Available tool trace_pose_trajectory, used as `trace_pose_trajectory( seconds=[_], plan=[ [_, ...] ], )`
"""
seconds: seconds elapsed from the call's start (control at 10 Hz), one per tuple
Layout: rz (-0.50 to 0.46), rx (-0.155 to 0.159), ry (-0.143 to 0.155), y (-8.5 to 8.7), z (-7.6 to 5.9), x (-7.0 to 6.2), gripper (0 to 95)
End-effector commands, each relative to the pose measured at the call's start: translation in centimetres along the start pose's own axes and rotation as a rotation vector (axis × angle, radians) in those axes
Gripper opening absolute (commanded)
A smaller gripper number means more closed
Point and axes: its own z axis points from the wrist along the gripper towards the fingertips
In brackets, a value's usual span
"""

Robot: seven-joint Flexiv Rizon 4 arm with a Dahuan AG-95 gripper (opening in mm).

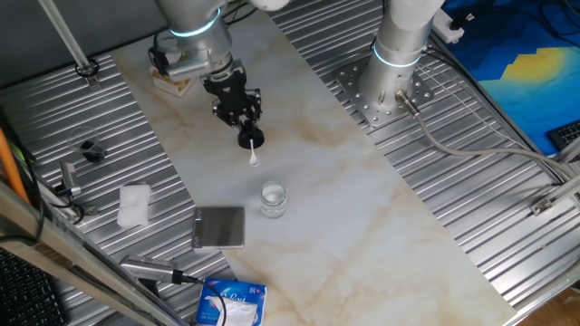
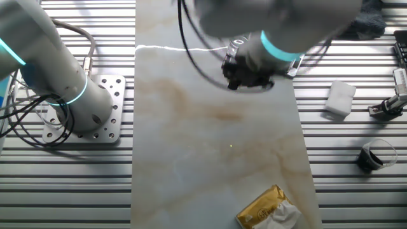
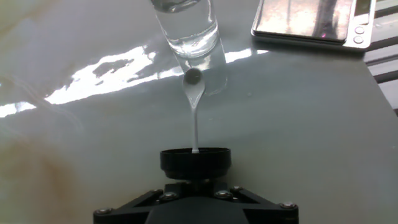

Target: Screw the lid onto the jar

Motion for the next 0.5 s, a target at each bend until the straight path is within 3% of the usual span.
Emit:
trace_pose_trajectory(
  seconds=[0.1,0.5],
  plan=[
    [0.056,0.020,0.104,0.6,-1.0,-1.7,0.0],
    [0.126,0.030,0.172,1.0,-1.0,-3.6,0.0]
  ],
)
